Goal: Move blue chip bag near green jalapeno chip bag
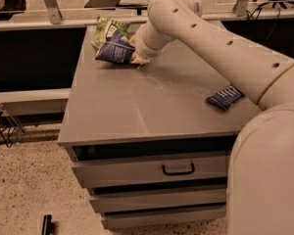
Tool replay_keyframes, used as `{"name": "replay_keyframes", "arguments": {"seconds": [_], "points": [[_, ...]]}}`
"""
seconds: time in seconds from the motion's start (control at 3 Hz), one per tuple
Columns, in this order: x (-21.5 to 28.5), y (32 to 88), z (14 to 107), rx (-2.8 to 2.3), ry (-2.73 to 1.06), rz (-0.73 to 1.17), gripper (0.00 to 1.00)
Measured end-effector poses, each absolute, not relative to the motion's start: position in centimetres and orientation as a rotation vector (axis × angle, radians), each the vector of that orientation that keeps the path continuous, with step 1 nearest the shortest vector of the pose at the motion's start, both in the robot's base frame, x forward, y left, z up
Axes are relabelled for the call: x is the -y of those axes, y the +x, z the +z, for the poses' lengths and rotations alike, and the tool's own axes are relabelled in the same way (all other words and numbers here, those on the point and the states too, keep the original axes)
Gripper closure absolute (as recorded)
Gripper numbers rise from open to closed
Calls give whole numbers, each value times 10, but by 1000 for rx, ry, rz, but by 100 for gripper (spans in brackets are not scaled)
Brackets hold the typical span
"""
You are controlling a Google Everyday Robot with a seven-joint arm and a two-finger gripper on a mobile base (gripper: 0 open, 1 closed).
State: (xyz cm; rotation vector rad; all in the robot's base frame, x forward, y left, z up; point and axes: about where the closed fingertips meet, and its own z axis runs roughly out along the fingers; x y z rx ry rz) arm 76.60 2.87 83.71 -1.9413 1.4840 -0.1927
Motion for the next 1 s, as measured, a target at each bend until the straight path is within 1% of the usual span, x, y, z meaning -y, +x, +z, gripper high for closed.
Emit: {"name": "replay_keyframes", "arguments": {"seconds": [0.67,1.0], "points": [[-29,766,839,-1484,-1942,-192,15],[-29,766,844,-1484,-1942,-193,0]]}}
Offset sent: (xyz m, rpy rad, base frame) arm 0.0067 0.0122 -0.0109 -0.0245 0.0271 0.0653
